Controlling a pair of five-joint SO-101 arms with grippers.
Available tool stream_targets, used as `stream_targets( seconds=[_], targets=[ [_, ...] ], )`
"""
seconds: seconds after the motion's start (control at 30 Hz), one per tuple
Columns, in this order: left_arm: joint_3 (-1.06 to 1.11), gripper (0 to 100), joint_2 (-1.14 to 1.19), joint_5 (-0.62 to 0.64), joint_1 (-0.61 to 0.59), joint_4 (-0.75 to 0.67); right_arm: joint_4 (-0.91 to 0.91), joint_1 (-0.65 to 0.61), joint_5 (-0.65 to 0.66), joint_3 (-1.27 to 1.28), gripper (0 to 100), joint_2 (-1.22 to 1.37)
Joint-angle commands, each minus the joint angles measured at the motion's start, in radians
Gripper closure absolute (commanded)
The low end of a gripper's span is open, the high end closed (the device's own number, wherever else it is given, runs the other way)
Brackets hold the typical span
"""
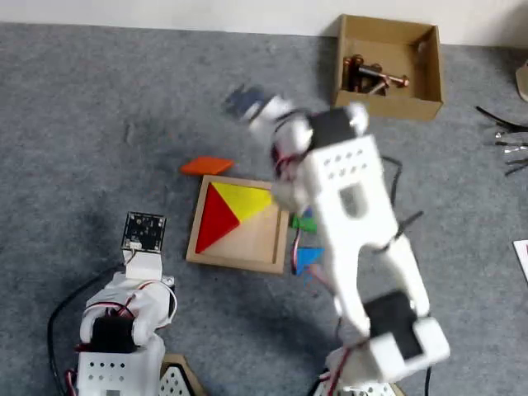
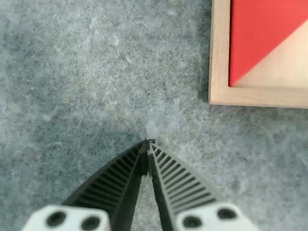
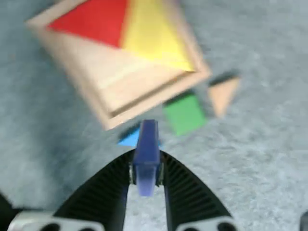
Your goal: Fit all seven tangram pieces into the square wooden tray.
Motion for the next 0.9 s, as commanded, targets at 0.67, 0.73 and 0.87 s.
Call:
stream_targets(
  seconds=[0.67,0.73,0.87],
  targets=[
    [0.019,99,-0.016,0.006,-0.013,0.005,-0.193,-0.136,0.25,0.504,99.4,-0.271],
    [0.019,99,-0.016,0.006,-0.013,0.005,-0.193,-0.137,0.23,0.506,99.4,-0.271],
    [0.019,99,-0.016,0.006,-0.013,0.005,-0.194,-0.137,0.213,0.503,99.4,-0.271]
  ],
)
